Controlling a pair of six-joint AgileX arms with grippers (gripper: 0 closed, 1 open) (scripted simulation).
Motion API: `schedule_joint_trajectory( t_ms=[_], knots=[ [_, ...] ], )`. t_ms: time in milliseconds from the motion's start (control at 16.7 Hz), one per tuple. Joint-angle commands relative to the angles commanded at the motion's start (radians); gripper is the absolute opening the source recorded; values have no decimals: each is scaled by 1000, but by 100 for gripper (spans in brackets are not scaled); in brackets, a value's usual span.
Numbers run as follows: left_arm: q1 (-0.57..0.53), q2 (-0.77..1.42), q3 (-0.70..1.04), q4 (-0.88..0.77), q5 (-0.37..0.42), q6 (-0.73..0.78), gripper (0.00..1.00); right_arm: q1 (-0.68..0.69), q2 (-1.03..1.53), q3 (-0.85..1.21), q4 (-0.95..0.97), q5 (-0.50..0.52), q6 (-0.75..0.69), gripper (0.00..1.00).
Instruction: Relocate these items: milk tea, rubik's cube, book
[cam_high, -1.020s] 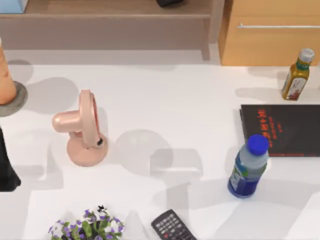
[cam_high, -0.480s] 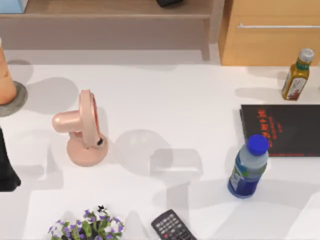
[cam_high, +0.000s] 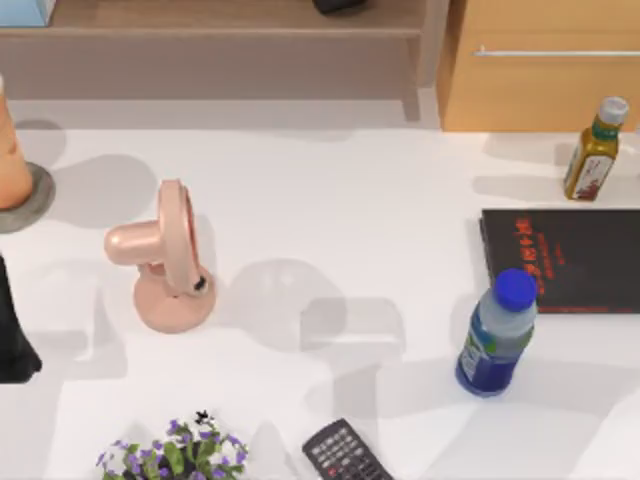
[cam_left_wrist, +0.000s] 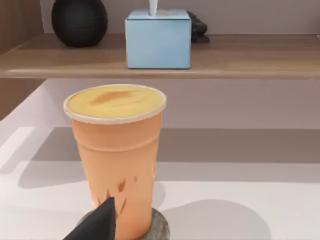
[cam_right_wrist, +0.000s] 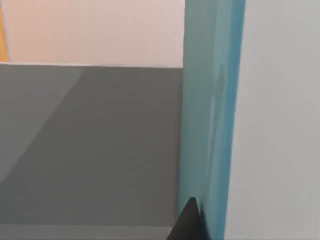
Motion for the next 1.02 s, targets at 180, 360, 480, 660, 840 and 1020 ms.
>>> schedule_joint_trajectory(
  t_ms=[180, 360, 480, 660, 840, 1020],
  knots=[
    [0, 0, 0, 0, 0, 0, 100, 4, 3, 3, 0, 0, 1, 0],
    [0, 0, 0, 0, 0, 0, 100, 5, -18, -12, 2, 12, 8, 0],
    [0, 0, 0, 0, 0, 0, 100, 9, -72, -52, 8, 43, 29, 0],
    [0, 0, 0, 0, 0, 0, 100, 31, -198, -156, 25, 114, 87, 0],
    [0, 0, 0, 0, 0, 0, 100, 85, -361, -306, 49, 207, 182, 0],
    [0, 0, 0, 0, 0, 0, 100, 170, -539, -485, 82, 317, 316, 0]
  ],
)
